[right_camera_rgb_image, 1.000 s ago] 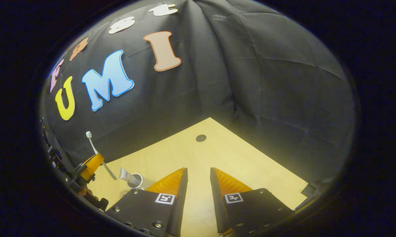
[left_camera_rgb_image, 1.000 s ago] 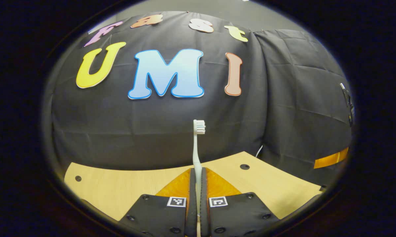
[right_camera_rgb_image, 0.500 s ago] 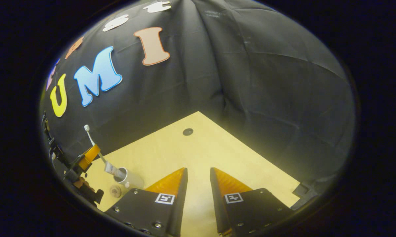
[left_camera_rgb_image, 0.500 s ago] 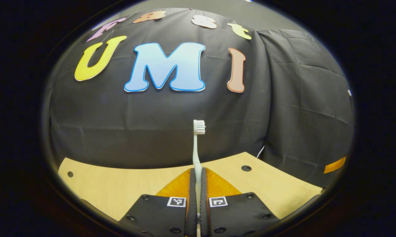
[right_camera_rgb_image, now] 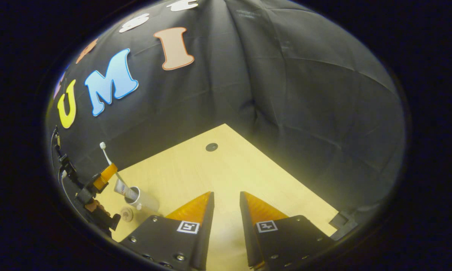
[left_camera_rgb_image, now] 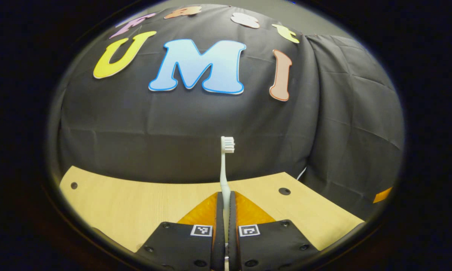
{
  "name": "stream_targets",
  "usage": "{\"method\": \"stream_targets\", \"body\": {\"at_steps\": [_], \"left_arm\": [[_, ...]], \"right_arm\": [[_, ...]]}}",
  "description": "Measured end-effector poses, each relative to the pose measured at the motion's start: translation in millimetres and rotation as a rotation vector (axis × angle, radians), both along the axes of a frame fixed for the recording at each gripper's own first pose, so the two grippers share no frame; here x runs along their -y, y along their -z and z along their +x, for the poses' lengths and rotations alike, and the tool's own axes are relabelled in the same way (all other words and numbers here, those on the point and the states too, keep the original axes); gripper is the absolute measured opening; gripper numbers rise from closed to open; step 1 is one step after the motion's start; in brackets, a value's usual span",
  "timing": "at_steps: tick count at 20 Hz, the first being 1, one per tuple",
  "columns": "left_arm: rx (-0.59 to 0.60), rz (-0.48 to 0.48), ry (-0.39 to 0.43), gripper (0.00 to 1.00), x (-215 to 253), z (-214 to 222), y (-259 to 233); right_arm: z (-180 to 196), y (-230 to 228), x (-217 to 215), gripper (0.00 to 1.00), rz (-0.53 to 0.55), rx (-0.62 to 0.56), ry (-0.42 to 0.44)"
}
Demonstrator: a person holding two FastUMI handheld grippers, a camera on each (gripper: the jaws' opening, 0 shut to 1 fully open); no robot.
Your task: Put the toothbrush and toothpaste on the desktop into the cup, then pick up the cup and place it on the coaster on the desktop.
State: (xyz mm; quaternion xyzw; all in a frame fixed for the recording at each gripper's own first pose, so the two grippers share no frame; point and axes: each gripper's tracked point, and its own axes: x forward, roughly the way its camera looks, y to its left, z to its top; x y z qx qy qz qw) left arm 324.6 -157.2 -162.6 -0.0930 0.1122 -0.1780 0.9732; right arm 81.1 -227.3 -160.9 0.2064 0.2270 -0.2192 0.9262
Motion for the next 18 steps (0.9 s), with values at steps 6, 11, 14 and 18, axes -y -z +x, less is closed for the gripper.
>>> {"method": "stream_targets", "body": {"at_steps": [6, 11, 14, 18], "left_arm": [[-0.012, 0.025, -0.024, 0.11, -6.4, -6.9, 10.2], [0.017, 0.059, -0.006, 0.13, -5.3, -14.2, 5.9], [0.019, 0.054, -0.016, 0.12, -8.6, -17.0, 4.3], [0.011, 0.041, -0.015, 0.25, -9.2, -23.2, 2.4]], "right_arm": [[-1.2, 2.1, -2.3, 0.40, 0.001, -0.008, -0.007], [0.9, 3.8, -8.8, 0.40, 0.003, -0.009, -0.016], [-0.1, 1.4, -14.6, 0.40, 0.002, -0.009, -0.028], [1.3, 0.1, -19.3, 0.37, 0.005, -0.007, -0.037]]}}
